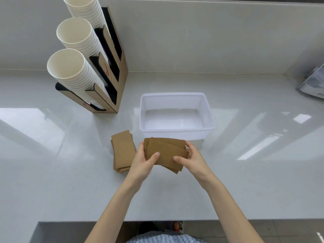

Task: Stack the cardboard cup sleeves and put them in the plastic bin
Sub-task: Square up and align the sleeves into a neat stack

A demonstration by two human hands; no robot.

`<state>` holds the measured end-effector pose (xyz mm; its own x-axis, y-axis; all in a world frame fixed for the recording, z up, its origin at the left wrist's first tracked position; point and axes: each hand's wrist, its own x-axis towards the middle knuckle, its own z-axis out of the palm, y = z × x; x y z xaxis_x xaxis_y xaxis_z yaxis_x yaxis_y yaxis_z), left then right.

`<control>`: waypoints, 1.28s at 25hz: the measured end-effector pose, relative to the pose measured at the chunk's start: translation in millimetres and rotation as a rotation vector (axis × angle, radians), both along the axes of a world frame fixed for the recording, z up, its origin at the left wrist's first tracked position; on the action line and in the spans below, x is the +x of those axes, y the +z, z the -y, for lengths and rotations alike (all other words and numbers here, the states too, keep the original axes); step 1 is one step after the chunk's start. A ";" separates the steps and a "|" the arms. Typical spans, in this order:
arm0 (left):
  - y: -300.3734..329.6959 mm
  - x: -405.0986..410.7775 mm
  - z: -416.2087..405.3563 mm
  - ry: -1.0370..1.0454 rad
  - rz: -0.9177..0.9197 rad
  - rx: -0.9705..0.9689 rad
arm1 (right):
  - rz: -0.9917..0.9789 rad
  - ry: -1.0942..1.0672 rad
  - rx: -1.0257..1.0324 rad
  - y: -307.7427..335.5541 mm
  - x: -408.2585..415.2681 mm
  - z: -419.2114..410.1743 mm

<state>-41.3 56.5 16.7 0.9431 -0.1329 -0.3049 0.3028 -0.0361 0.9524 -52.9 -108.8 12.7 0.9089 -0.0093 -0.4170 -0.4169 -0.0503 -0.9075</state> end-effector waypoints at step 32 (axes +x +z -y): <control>-60.5 -9.2 25.2 -0.160 0.087 0.455 | 0.247 0.043 -0.495 -49.5 -27.0 -4.2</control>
<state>-50.5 31.3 -43.8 0.9461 -0.1500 -0.2870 0.1795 -0.4946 0.8504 -79.9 -104.7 -36.7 0.9829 -0.1110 -0.1467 -0.1830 -0.5076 -0.8419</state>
